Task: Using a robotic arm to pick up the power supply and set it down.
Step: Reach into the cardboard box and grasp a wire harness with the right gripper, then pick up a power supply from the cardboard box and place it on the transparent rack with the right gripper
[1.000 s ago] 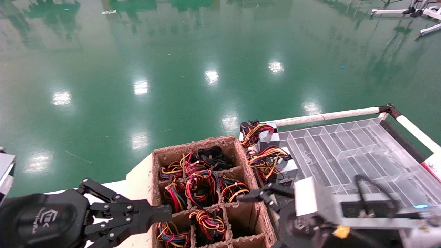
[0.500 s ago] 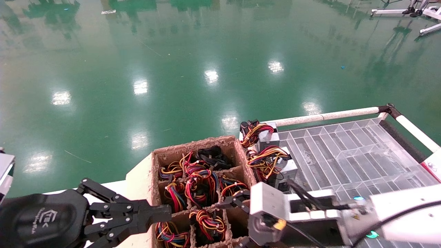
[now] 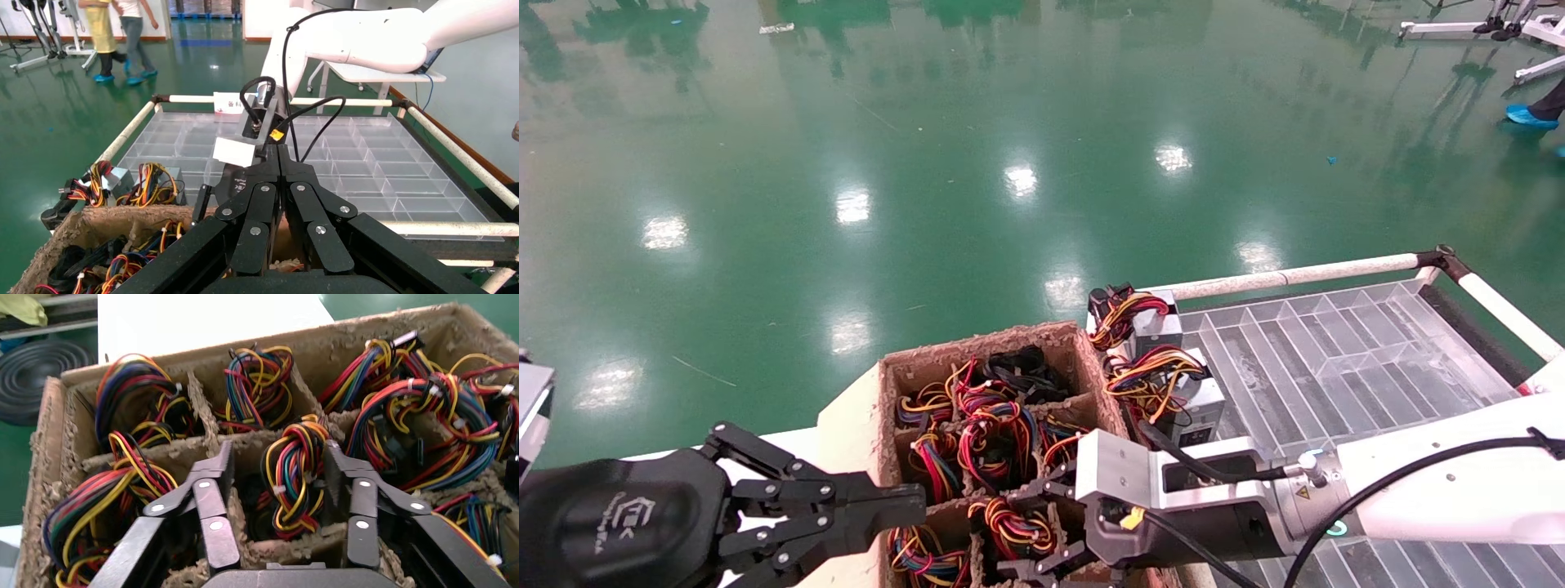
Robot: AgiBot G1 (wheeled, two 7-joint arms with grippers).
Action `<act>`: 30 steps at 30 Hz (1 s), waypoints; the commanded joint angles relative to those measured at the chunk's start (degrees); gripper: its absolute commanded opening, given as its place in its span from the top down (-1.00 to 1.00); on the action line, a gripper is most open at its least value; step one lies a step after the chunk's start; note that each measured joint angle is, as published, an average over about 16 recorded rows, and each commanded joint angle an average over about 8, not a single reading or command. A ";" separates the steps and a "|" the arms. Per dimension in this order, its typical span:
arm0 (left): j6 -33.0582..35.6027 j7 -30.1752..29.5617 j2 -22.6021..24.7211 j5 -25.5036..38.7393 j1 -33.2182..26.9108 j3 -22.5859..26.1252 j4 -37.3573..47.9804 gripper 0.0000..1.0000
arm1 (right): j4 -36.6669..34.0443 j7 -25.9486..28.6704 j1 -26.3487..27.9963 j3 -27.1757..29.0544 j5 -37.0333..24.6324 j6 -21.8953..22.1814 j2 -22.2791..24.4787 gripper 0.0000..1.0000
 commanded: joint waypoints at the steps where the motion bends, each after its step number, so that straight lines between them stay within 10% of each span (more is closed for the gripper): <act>1: 0.00 0.00 0.00 0.00 0.00 0.00 0.00 -1.00 | -0.59 -0.20 0.28 -0.31 -0.65 0.07 -0.19 1.00; 17: -0.01 0.01 -0.01 -0.02 -0.01 0.03 0.00 -1.00 | 0.26 0.91 0.01 0.36 -0.10 0.01 1.74 1.00; 30: -0.02 0.02 -0.02 -0.03 -0.01 0.05 0.00 -1.00 | 5.15 2.43 0.85 8.38 12.04 -1.30 7.64 1.00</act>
